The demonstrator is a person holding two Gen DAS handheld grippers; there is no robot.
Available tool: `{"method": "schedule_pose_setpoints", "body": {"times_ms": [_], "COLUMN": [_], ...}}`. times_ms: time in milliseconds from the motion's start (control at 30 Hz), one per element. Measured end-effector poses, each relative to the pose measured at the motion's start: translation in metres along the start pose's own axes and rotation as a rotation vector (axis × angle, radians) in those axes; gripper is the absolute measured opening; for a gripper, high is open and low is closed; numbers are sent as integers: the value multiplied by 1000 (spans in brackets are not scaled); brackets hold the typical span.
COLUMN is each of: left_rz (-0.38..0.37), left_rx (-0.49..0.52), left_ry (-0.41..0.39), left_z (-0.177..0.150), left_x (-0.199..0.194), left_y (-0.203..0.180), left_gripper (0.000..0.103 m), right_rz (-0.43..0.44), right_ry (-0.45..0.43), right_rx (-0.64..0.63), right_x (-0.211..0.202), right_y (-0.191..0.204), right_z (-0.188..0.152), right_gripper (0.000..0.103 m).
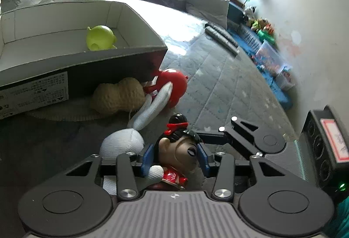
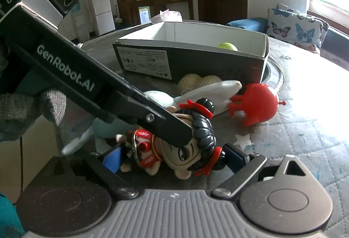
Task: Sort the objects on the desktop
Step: 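Lift the doll into the white box and open the left tool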
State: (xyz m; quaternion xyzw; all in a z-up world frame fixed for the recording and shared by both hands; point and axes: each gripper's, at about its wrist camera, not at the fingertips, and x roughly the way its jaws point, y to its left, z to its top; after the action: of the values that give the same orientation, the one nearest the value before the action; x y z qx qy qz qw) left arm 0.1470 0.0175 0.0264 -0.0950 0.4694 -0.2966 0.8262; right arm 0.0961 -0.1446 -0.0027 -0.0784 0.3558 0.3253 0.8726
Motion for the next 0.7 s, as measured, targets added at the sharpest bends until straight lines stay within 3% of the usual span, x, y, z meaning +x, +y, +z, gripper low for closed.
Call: {"method": "schedule_pose_setpoints", "body": {"times_ms": [333, 700], "left_rz": [-21, 37], "left_rx": [25, 43], "left_ry": [-101, -250], "left_z": [23, 88], "left_x": [-30, -71], "left_y": [-8, 10], "left_gripper": [41, 41], "right_rz": [-45, -63], "right_ry": [-43, -121], "right_rx": [-66, -206], "right_x": [-20, -1], "right_y": [0, 0], "right_z": [35, 121], "right_gripper": [95, 95]}}
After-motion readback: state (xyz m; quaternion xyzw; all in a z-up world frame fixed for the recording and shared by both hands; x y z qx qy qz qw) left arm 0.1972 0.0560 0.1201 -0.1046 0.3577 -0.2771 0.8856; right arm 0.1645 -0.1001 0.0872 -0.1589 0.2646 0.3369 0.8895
